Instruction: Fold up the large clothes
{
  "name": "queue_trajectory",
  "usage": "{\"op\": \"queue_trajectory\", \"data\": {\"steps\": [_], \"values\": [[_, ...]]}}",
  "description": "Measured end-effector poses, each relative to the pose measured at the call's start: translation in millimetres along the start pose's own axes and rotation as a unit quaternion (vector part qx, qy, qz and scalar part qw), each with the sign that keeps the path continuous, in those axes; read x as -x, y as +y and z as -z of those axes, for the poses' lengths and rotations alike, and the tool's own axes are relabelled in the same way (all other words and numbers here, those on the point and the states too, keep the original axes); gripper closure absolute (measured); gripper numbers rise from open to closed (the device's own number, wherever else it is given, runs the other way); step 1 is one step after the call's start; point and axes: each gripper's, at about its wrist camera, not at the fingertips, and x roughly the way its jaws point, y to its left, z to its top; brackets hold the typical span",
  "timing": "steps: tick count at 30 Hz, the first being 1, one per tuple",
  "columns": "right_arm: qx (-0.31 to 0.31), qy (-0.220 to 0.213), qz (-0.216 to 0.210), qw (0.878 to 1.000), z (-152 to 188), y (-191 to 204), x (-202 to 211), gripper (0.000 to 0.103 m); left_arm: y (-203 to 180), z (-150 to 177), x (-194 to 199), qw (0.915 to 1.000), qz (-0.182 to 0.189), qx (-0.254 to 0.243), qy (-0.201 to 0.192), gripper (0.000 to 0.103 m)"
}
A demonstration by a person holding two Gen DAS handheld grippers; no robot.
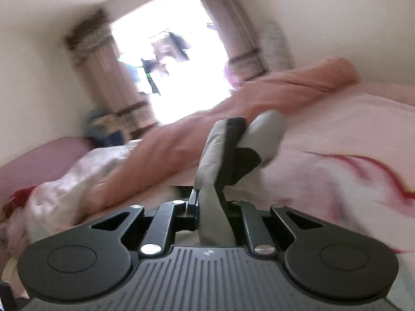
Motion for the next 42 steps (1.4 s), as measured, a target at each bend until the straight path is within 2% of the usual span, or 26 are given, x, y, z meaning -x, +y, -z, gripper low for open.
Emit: {"op": "queue_trajectory", "data": {"steps": [4, 7, 11, 13, 16, 18, 22, 26, 33, 39, 41, 42], "values": [[0.022, 0.001, -0.058, 0.998, 17, 90, -30, 0.095, 20, -3, -1, 0.9997, 0.005, 0.023, 0.01, 0.0], [0.026, 0.016, -0.096, 0.995, 40, 148, -51, 0.098, 34, -7, 8, 0.9996, -0.001, 0.026, -0.006, 0.0], [0.004, 0.064, -0.108, 0.992, 88, 189, -77, 0.1, 49, -4, 6, 0.9989, -0.011, 0.045, -0.001, 0.0], [0.01, 0.079, -0.098, 0.992, 118, 197, -89, 0.1, 53, -3, 1, 0.9987, -0.023, 0.044, 0.011, 0.0], [0.018, 0.098, -0.076, 0.992, 145, 196, -93, 0.1, 55, 0, -4, 0.9981, -0.047, 0.032, 0.025, 0.0], [0.004, 0.102, -0.081, 0.991, 144, 200, -88, 0.1, 57, 2, -7, 0.9978, -0.047, 0.036, 0.03, 0.0], [0.011, 0.059, -0.097, 0.993, 123, 212, -63, 0.1, 57, 3, -7, 0.998, -0.047, 0.032, 0.028, 0.0], [-0.032, 0.071, -0.134, 0.988, 119, 206, -61, 0.1, 59, 4, -3, 0.998, -0.045, 0.039, 0.021, 0.0], [0.02, 0.108, -0.081, 0.991, 166, 212, -86, 0.101, 65, 4, -10, 0.9976, -0.037, 0.049, 0.032, 0.0], [0.046, 0.125, -0.053, 0.99, 178, 215, -94, 0.101, 65, 4, -15, 0.9975, -0.033, 0.049, 0.038, 0.0], [0.056, 0.131, -0.052, 0.988, 181, 220, -98, 0.099, 66, 4, -16, 0.9974, -0.032, 0.052, 0.039, 0.0], [0.06, 0.132, -0.058, 0.988, 177, 222, -96, 0.092, 67, 3, -16, 0.9973, -0.031, 0.053, 0.039, 0.0]]}}
